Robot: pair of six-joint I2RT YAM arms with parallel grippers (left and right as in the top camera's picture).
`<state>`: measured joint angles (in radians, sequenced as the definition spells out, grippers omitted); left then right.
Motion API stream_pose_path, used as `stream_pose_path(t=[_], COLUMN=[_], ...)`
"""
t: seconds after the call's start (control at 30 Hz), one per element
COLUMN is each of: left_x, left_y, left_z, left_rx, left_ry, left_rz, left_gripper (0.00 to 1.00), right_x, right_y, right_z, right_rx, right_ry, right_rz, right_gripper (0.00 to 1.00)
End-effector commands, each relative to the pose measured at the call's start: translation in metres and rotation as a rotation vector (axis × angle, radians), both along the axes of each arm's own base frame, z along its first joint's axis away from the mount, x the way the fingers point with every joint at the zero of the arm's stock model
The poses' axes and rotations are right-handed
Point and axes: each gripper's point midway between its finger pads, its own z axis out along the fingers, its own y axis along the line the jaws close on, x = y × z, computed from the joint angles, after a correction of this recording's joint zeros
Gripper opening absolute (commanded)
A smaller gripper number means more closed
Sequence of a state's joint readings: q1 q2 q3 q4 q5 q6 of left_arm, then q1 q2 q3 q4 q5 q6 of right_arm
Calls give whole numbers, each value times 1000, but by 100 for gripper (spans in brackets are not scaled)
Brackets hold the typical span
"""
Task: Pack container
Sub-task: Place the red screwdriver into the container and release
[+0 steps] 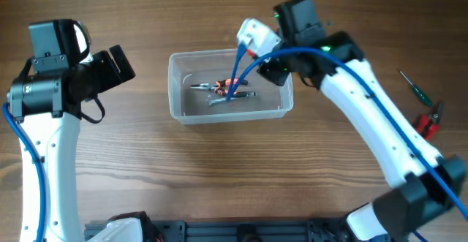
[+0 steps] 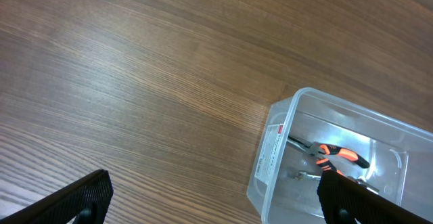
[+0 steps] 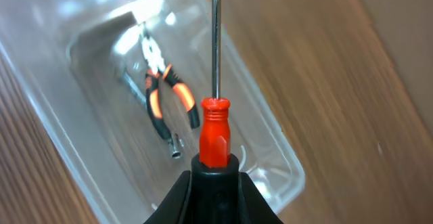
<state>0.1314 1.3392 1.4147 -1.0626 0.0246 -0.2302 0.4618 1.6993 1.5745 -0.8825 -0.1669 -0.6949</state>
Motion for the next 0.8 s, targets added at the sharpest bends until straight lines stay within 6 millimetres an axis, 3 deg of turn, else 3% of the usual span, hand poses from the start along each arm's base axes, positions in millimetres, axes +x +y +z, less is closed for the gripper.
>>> stream_pose_path(t=[0.0,0.1,0.2,0.3,0.37,0.4,0.47,0.53,0.6,0.67,0.77], left_x=[1,1,1,1,1,1,1,1,1,1,1], left_y=[0,0,0,0,0,0,0,0,0,0,0], left_z=[-1,-1,-1,-1,-1,-1,-1,-1,-1,-1,-1], left_rx=[-14,-14,-14,-14,-14,-14,-14,-14,-14,-14,-14], left_ry=[0,0,0,0,-1,-1,-2,-1,-1,-2,-2], left_rz=[10,10,10,10,10,10,11,10,10,10,10], left_gripper=[100,100,100,100,100,100,100,100,100,100,100], right_x=[-1,-4,-19,-31,-32,-32,-32,-31,-28,-21,-7], right_y=[15,17,13,7,7,7,7,7,8,12,18], right_z=[-52,-104,-144,-164,-165,-165,-165,-163,-156,-135,-80], right_rx=[-73,-96,-128,-158,-159,-159,-151,-133,-112,-77,7], right_ry=[54,191,328,416,421,421,440,468,481,468,394], right_rz=[248,260,266,265,265,263,215,127,51,-21,-112], right_gripper=[4,4,4,4,6,13,43,63,76,82,86])
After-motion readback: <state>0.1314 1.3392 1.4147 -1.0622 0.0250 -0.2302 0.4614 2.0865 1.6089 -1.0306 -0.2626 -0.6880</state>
